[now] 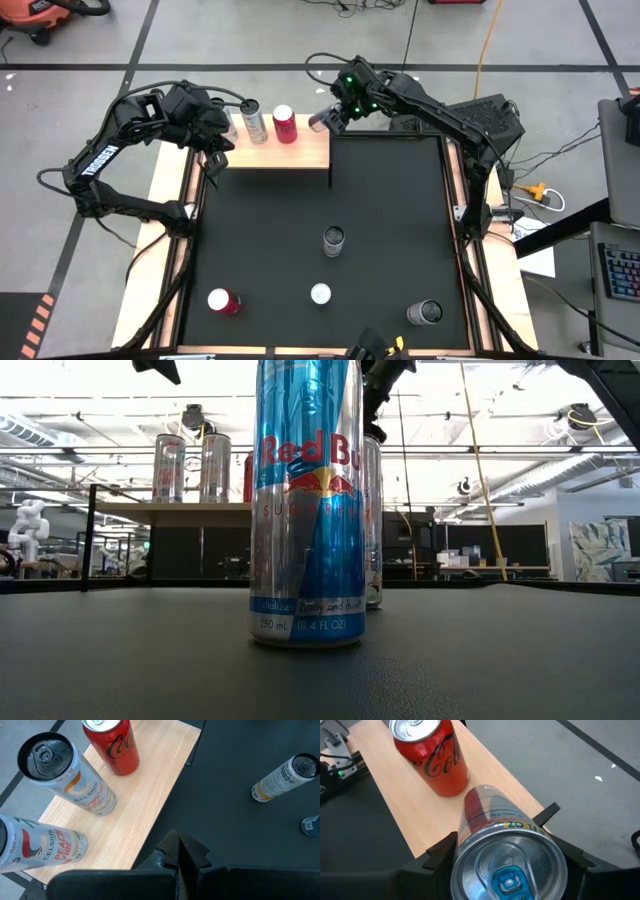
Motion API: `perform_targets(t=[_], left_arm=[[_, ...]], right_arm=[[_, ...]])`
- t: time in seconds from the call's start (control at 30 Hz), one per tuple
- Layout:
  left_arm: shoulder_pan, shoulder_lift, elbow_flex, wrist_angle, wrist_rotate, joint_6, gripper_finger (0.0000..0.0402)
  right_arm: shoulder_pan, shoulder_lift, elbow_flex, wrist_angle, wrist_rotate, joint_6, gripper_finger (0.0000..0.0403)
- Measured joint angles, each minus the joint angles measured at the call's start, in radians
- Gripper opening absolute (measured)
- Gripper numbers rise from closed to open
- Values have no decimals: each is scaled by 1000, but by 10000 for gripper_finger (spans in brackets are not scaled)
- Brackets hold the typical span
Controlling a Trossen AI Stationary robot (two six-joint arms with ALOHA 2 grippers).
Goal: Place canned beverage on shelf
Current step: Put the top blue soda can on the shelf
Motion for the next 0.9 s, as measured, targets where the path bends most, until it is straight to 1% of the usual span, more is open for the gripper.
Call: perform_targets(t=[0.17, 0.43, 0.9], left_arm=[[0, 0, 0, 0, 0, 0, 1], [0, 0, 0, 0, 0, 0, 1], [0, 0, 0, 0, 0, 0, 1]], right_arm=[[0, 8, 0, -6, -1, -25, 216], [0, 55, 0, -16, 0, -55, 218], [0, 54, 1, 4, 2, -86, 218]])
